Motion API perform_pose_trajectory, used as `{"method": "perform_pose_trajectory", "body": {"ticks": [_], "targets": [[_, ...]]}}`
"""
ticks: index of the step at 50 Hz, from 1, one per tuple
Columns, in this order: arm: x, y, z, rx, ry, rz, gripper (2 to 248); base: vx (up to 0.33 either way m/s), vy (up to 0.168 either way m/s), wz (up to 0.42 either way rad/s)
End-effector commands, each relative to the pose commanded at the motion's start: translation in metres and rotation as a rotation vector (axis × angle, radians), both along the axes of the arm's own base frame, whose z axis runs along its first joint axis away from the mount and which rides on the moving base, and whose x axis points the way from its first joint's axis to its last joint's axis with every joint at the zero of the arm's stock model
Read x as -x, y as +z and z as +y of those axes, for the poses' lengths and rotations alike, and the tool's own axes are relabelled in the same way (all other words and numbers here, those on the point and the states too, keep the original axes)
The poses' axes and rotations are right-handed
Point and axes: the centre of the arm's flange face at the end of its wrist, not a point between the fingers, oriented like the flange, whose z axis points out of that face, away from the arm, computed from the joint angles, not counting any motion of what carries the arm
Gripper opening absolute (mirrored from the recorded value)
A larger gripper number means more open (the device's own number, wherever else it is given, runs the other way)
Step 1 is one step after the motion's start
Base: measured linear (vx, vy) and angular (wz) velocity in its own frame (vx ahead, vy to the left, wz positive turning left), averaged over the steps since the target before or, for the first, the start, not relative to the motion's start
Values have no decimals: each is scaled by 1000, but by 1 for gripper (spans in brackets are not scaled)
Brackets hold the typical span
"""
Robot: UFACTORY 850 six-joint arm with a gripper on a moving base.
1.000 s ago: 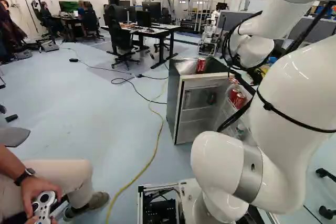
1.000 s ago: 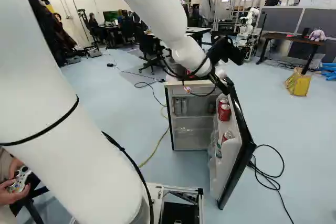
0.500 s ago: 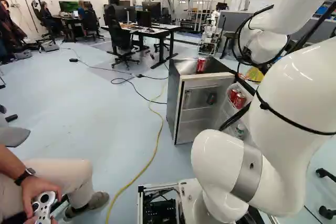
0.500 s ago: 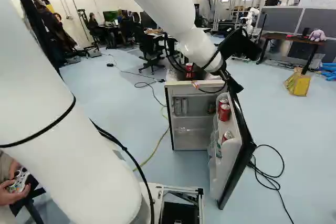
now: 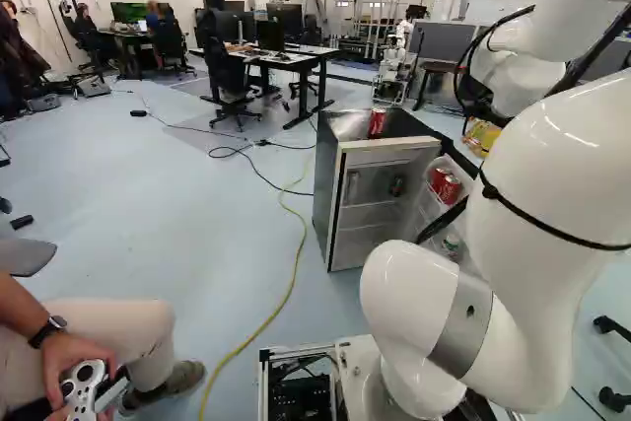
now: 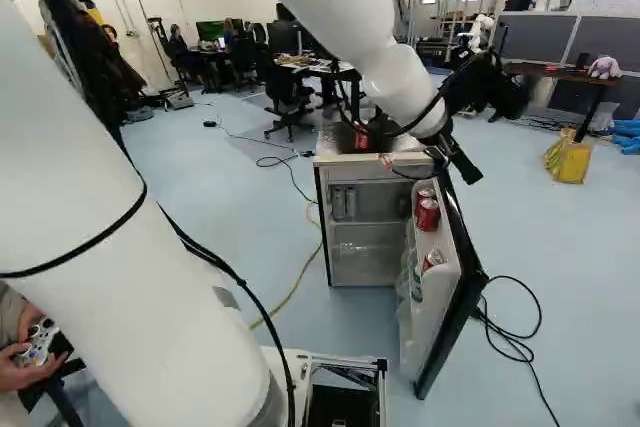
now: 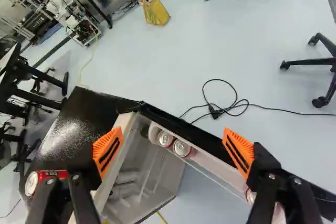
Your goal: Grab a drink from the fridge
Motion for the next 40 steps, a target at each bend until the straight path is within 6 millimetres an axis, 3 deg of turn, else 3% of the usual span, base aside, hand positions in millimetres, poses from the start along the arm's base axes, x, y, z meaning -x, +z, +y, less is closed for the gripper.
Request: {"method": "perform_pose_trajectory", "body": {"ticks": [40], "targets": [[30, -7, -56, -138, -104, 30, 247, 0, 0, 0]]}}
